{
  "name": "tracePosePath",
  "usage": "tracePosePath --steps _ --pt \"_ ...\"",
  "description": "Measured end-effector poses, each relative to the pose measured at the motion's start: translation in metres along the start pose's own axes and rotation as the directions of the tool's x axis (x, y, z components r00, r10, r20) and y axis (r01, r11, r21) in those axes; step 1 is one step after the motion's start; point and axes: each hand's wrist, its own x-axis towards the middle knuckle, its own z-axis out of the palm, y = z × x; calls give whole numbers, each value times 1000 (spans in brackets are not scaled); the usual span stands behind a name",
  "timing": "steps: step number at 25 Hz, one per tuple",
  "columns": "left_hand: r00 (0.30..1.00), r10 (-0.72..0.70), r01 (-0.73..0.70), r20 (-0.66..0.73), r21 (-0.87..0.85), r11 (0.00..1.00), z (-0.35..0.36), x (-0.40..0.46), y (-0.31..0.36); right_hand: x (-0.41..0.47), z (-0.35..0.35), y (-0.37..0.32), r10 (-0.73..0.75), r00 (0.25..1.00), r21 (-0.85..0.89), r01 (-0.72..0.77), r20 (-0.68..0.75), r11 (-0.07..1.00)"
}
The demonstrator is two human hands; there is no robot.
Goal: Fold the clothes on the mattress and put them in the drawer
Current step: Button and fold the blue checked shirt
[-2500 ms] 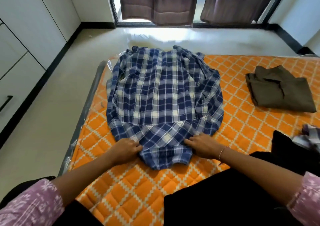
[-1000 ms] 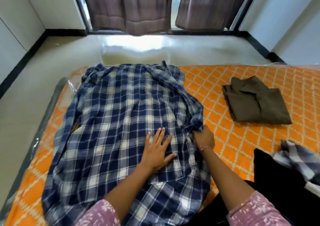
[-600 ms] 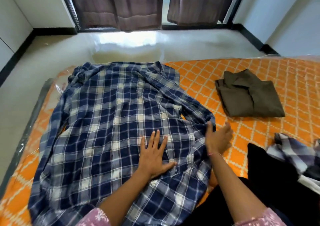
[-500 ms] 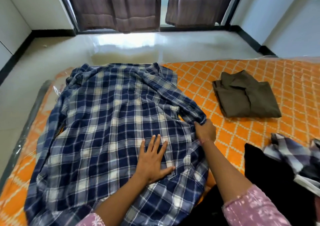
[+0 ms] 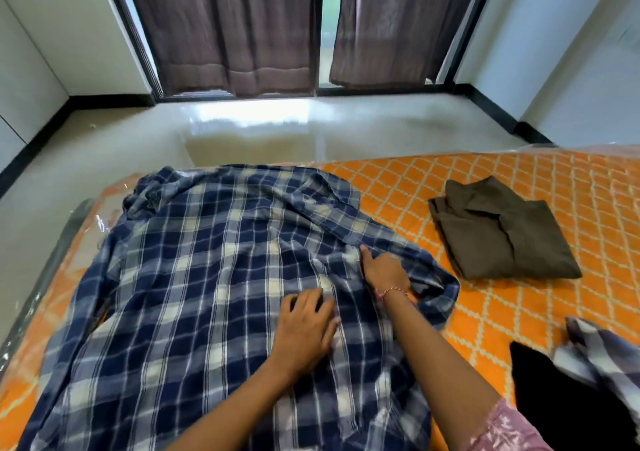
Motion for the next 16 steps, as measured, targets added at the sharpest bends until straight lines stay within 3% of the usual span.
tracePosePath --steps 2,3,5,7,9,11,12,14,16 --pt "992 -125 125 -3 -42 991 -11 42 -30 27 -2 -27 5 936 392 -153 353 907" --pt "982 -181 183 60 -29 983 -10 60 -47 44 -2 -39 -53 896 509 -201 441 837" --pt "958 -224 223 179 26 974 -1 79 -77 71 3 -54 -129 868 609 -222 479 761" --pt "948 -210 205 239 46 978 14 84 -94 93 14 -61 -181 916 643 -102 359 759" --pt "973 -174 154 151 130 979 27 78 -101 107 25 -61 -204 971 716 52 128 697" --pt "984 -142 124 105 158 980 32 75 -100 118 15 -58 -41 991 791 126 -127 599" --pt "985 -140 123 98 162 979 32 75 -99 126 3 -51 110 961 792 142 -254 594" --pt "969 -187 162 159 157 974 32 75 -100 137 -22 -29 353 858 717 25 -373 697" --pt "964 -190 154 187 192 969 35 77 -103 131 -32 -18 323 890 481 -140 -323 866"
